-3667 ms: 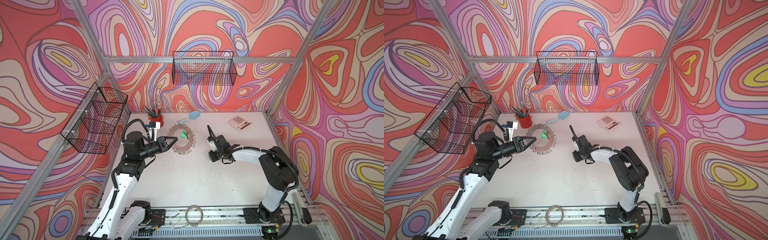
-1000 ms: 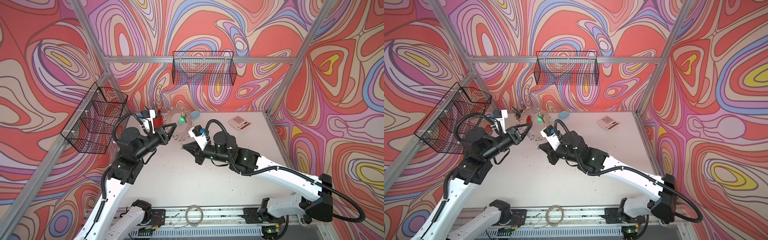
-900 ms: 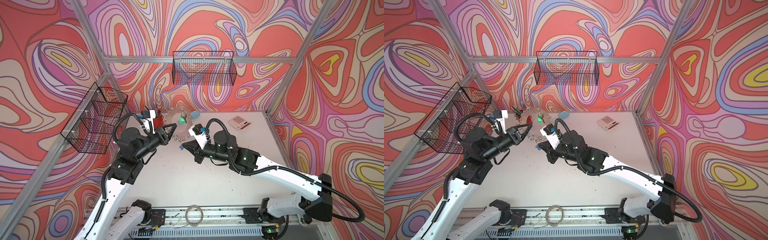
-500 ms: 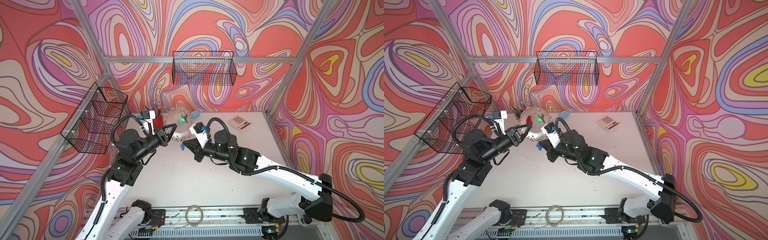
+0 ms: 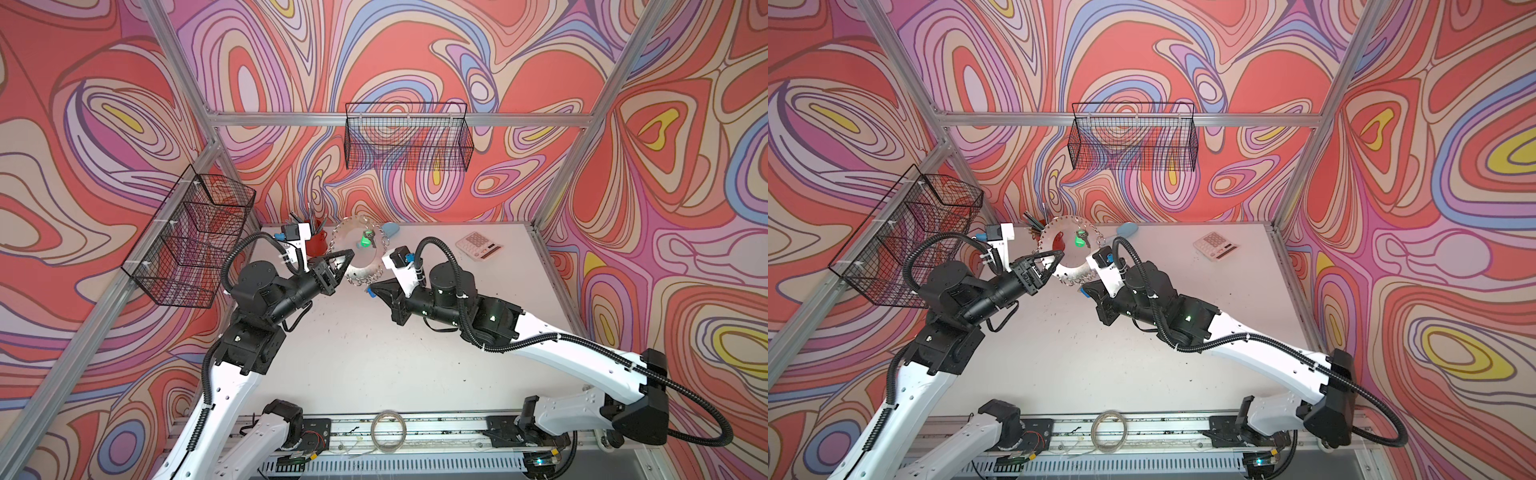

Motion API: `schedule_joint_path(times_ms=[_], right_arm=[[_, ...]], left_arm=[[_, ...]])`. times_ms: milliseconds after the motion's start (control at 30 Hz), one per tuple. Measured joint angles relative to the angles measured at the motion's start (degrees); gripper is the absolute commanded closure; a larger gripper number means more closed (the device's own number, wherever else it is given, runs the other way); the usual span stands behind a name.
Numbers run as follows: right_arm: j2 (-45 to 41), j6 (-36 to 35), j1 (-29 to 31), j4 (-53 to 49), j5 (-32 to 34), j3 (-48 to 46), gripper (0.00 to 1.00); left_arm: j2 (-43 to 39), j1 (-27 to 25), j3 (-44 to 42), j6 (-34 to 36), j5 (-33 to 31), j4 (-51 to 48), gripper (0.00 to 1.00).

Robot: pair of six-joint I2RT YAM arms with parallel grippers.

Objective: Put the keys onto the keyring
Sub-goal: 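Bring the blue-tagged key under the plate's lower rings with the right gripper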

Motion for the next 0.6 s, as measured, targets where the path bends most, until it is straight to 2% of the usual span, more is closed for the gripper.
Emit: schedule_joint_path(times_ms=[300, 600], right_arm=[[0.00, 0.55, -0.09, 0.00, -0.17, -0.26, 1.00], [0.00, 2.91, -1.73, 0.83, -4.37, -3.26, 1.00]], left_arm=[[-0.15, 0.00, -0.28, -0.02, -0.02, 0.07, 1.00], [-0.61, 0.00, -0.46, -0.04, -0.04, 0.87, 1.00]])
